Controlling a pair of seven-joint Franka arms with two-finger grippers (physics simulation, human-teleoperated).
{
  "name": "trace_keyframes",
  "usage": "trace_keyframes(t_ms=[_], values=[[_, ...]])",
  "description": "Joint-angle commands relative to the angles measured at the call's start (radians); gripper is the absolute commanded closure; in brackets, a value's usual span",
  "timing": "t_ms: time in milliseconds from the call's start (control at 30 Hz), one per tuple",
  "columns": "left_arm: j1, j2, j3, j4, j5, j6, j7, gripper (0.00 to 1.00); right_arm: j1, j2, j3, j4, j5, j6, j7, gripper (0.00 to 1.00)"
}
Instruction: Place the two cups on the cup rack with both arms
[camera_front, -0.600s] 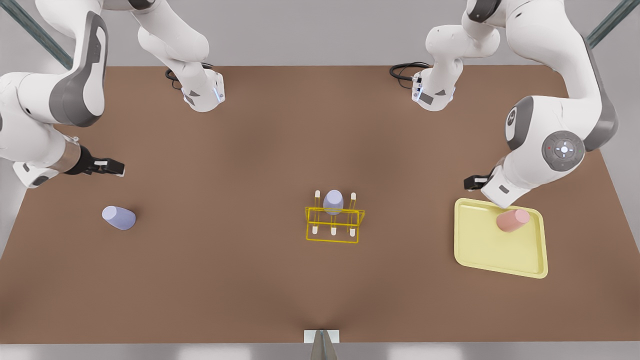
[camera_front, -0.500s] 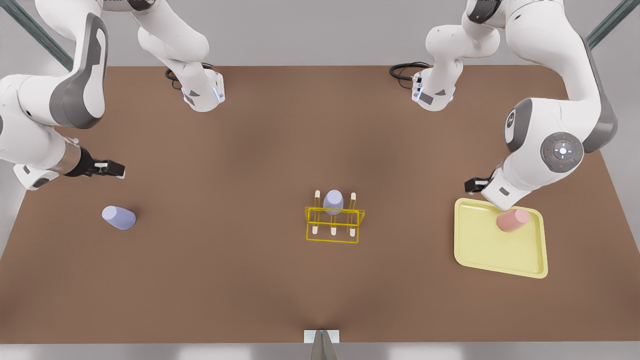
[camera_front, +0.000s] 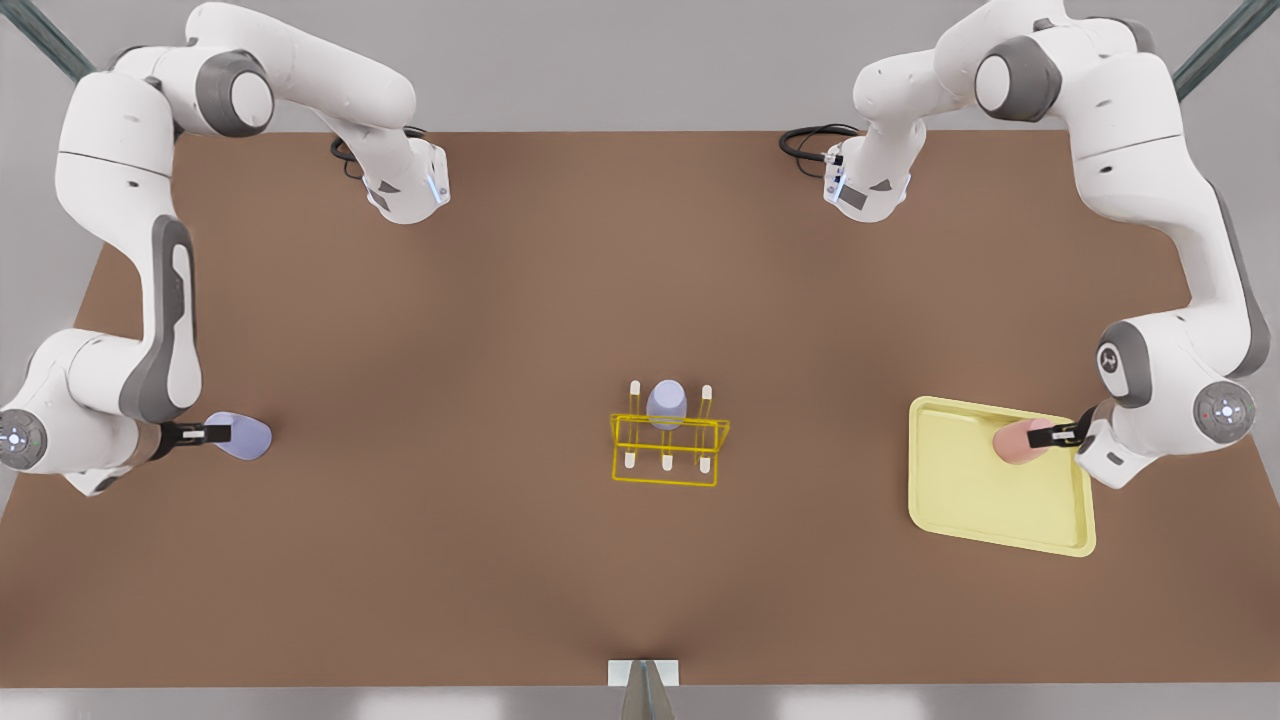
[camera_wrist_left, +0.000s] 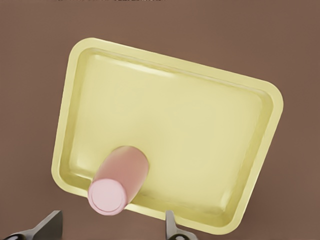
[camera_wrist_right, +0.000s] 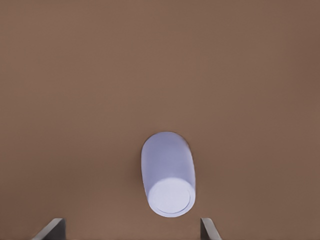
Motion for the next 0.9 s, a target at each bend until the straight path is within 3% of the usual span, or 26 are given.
trace_keyframes(t_ms=[0, 167, 867], values=[[0.001, -0.001, 0.002, -0.021, -0.006, 0.16, 0.369, 0.0, -0.017, -0.002, 0.0, -0.025, -0.003, 0.128, -0.233, 0.0], [0.005, 0.002, 0.01, -0.075, -0.006, 0.158, 0.418, 0.0, -0.078, -0.091, 0.01, -0.248, 0.052, 0.394, -0.233, 0.0], [0.051, 0.07, 0.03, -0.227, -0.008, 0.381, 0.415, 0.0, -0.13, -0.039, 0.007, -0.382, 0.057, 0.539, -0.216, 0.0]])
